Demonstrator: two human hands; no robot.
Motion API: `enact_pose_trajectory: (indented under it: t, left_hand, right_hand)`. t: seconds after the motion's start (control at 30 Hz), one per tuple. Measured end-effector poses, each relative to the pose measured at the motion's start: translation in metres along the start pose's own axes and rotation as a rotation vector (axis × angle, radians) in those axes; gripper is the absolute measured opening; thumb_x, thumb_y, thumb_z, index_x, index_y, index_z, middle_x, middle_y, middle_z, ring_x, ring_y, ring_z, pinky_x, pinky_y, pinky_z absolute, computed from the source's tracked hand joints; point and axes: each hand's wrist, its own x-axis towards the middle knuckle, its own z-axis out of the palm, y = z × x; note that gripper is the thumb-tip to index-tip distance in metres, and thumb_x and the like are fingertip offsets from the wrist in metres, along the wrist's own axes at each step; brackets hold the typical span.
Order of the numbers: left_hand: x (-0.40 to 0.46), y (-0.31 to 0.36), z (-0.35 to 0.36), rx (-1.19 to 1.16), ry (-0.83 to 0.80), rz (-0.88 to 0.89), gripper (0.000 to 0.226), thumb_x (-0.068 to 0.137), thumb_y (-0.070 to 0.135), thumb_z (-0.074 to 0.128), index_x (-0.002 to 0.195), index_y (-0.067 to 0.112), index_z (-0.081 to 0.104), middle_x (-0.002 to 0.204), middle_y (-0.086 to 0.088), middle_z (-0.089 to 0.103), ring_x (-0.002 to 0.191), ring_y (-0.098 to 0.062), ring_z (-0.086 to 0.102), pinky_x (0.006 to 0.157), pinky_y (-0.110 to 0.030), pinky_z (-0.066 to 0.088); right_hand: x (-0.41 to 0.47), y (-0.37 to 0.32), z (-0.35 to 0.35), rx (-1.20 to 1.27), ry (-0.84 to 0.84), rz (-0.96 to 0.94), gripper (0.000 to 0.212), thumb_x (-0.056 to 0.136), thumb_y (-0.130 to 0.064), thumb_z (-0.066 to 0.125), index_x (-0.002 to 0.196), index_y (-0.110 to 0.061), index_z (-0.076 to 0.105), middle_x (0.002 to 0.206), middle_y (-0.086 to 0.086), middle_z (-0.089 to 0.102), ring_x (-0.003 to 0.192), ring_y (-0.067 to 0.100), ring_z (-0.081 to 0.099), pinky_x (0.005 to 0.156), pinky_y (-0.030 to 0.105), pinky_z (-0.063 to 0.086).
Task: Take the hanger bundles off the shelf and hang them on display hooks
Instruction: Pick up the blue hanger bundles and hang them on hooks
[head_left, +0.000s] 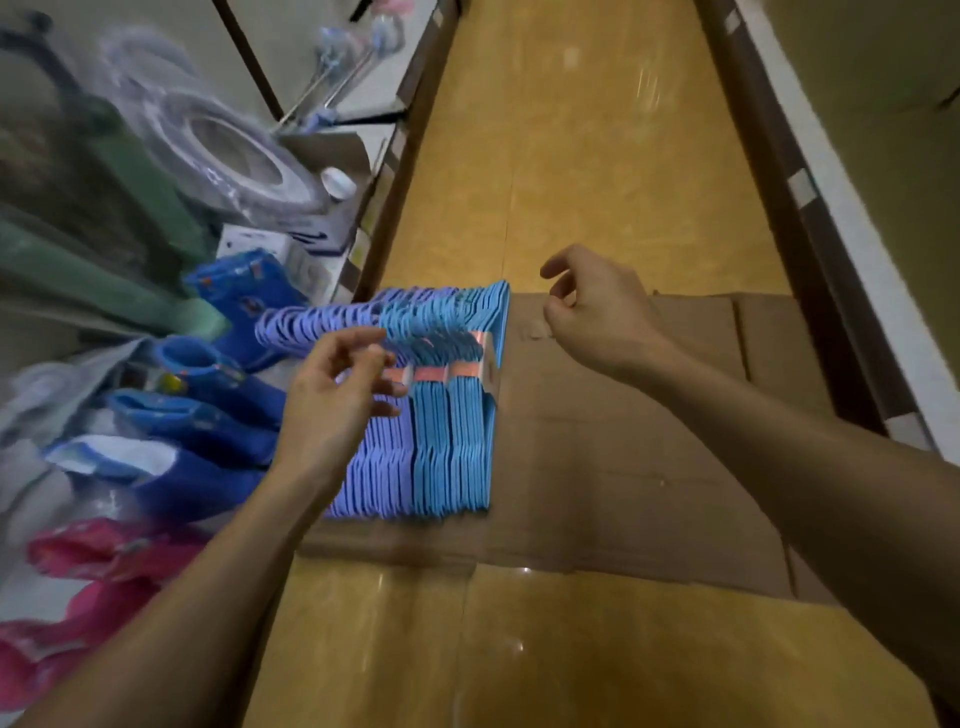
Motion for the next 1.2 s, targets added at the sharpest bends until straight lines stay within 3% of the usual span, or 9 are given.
enact_pose_trajectory:
  t: [0.3,0.5,0.6,0.73,0.83,0.93,1.03,1.13,1.2]
  left_hand:
    - [0.071,-0.094,0.038,-0.155,0.226,0.059,0.018,0.100,0.007,0.047,0.111,0.014,0.059,0.093,-0.004,0.062,0.064,-0.014,0.061,0.057,-0.028,0.054]
    - [0.094,-0.134,0.039,0.062,0.078,0.059,0.014,0.101,0.017,0.052,0.113,0.019,0.058,0.110,-0.009,0.063,0.075,-0.020,0.069,0.066,-0.033,0.058]
    - [0.107,-0.125,0.027,0.038,0.108,0.038,0.011,0.101,0.017,0.053,0.111,0.018,0.057,0.110,-0.009,0.064,0.073,-0.020,0.067,0.057,-0.028,0.056]
    - [0.107,-0.129,0.023,0.058,0.104,0.038,0.017,0.101,0.016,0.052,0.117,0.015,0.057,0.112,-0.009,0.062,0.075,-0.019,0.067,0.054,-0.023,0.055]
    - [0.109,-0.137,0.021,0.149,0.073,0.066,0.017,0.101,0.020,0.052,0.118,0.020,0.056,0.114,-0.006,0.060,0.080,-0.017,0.068,0.066,-0.030,0.060]
    - [0.118,-0.136,0.020,0.283,0.042,0.131,0.026,0.099,0.025,0.055,0.125,0.027,0.055,0.120,0.002,0.059,0.104,-0.020,0.063,0.088,-0.044,0.057]
    - [0.127,-0.131,0.024,0.375,0.003,0.184,0.043,0.098,0.025,0.056,0.140,0.025,0.048,0.140,0.000,0.050,0.124,-0.018,0.052,0.096,-0.035,0.049]
    - [0.136,-0.133,0.028,0.392,-0.012,0.190,0.051,0.097,0.024,0.058,0.145,0.027,0.044,0.147,-0.001,0.045,0.125,-0.019,0.052,0.097,-0.031,0.045]
    - [0.138,-0.137,0.029,0.387,-0.053,0.169,0.057,0.095,0.024,0.059,0.148,0.031,0.040,0.150,0.001,0.043,0.126,-0.019,0.053,0.103,-0.037,0.047]
  right_hand:
    - [0.030,0.062,0.103,-0.078,-0.011,0.023,0.034,0.094,-0.021,0.047,0.126,-0.020,0.056,0.113,0.003,0.065,0.099,0.025,0.062,0.085,0.047,0.056]
    - [0.032,0.078,0.147,-0.178,-0.165,-0.017,0.022,0.094,-0.016,0.050,0.112,-0.011,0.061,0.107,0.005,0.064,0.098,0.028,0.062,0.085,0.046,0.056]
    - [0.033,0.072,0.147,-0.132,-0.193,-0.009,0.021,0.096,-0.017,0.051,0.112,-0.011,0.063,0.103,0.003,0.061,0.098,0.025,0.060,0.086,0.041,0.054]
    - [0.036,0.077,0.157,-0.048,-0.172,0.060,0.026,0.095,-0.021,0.053,0.108,-0.002,0.066,0.104,0.010,0.068,0.100,0.030,0.064,0.091,0.049,0.055]
    - [0.036,0.084,0.171,-0.023,-0.201,0.103,0.029,0.094,-0.022,0.054,0.103,0.002,0.069,0.104,0.018,0.070,0.096,0.033,0.066,0.088,0.053,0.056]
    - [0.038,0.094,0.190,0.028,-0.324,0.137,0.021,0.095,-0.019,0.056,0.093,-0.004,0.071,0.095,0.013,0.070,0.089,0.026,0.066,0.087,0.050,0.057]
    - [0.035,0.100,0.206,0.118,-0.461,0.162,0.010,0.098,-0.020,0.059,0.092,-0.012,0.061,0.095,0.001,0.064,0.087,0.013,0.061,0.078,0.032,0.053]
    - [0.033,0.105,0.219,0.250,-0.524,0.192,0.017,0.100,-0.020,0.058,0.084,-0.025,0.054,0.084,-0.008,0.056,0.072,0.004,0.052,0.058,0.017,0.038]
    - [0.033,0.109,0.227,0.317,-0.554,0.214,0.017,0.099,-0.020,0.059,0.086,-0.027,0.052,0.083,-0.010,0.055,0.071,0.003,0.052,0.054,0.014,0.037]
